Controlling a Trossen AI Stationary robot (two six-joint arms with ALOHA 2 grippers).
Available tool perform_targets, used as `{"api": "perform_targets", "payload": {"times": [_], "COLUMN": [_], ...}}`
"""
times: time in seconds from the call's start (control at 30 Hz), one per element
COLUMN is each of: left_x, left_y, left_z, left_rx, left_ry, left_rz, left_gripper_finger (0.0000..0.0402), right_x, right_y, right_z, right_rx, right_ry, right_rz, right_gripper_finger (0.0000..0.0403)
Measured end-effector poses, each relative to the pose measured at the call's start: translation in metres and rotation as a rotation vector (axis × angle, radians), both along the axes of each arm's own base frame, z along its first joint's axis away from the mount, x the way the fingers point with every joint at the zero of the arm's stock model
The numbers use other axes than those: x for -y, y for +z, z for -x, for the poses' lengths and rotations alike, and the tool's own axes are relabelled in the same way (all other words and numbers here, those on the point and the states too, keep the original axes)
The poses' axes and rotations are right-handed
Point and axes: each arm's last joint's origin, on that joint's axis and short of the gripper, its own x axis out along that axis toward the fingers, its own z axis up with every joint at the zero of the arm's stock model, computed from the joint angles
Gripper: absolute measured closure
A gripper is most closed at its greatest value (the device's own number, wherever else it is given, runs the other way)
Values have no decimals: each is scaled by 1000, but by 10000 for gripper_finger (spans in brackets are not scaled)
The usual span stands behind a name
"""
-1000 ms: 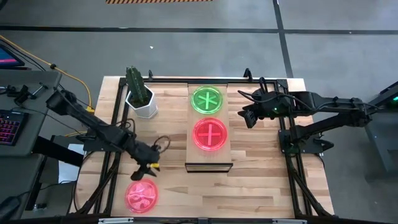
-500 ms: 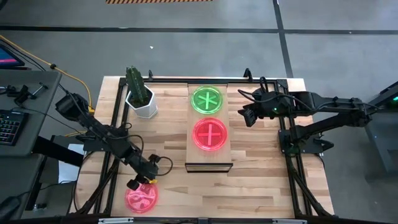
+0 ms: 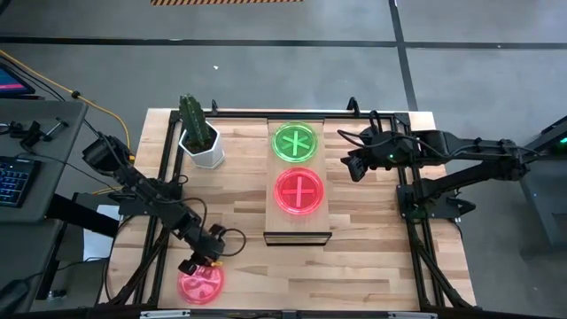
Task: Place and stack plates onto a shelf
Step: Stack the pink plate on top of the other pink plate on the shelf
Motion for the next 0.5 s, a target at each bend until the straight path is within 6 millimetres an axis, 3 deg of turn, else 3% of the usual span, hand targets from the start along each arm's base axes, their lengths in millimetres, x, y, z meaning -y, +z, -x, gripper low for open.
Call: {"api": "perform_targets", "payload": {"times": [0.3,0.5], "left_x": [1,0], "left_y": [0,-1], "left_z": [1,1], "left_rx": [-14,-43], "left_ry": [14,50], "left_rz": [7,10], "left_gripper_finger": [292,382], "right_x": [0,1], "right_y": [-1,-1], "right_z": [1,1], "right_rx": [-10,-20], "right_ry": [-10,-1], "right_rz": [11,24], "right_gripper_finger": [233,233]}}
